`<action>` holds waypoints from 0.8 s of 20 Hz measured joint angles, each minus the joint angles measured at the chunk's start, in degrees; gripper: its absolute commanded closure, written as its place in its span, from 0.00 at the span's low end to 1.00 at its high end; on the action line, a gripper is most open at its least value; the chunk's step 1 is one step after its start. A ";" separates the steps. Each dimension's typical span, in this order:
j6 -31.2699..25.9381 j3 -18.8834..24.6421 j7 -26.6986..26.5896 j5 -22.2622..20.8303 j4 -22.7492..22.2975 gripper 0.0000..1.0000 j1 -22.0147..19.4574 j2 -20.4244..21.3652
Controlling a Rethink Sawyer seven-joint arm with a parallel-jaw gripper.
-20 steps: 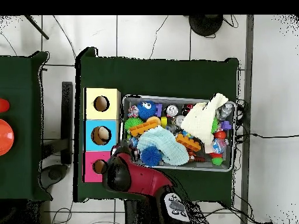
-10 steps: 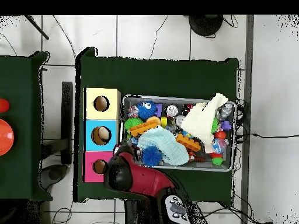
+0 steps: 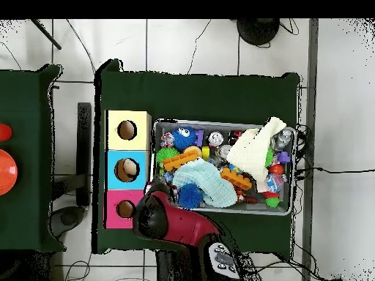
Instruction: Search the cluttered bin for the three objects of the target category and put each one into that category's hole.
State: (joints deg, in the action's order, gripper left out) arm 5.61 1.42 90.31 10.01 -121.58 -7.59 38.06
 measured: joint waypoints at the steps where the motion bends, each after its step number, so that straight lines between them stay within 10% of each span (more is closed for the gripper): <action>1: 0.15 0.00 0.00 0.00 0.01 0.00 0.00 -0.34; 16: 7.70 0.11 0.00 -0.11 0.02 0.00 -1.02 -2.76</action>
State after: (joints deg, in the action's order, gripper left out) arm 13.31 1.53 90.31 9.90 -121.56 -8.61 35.30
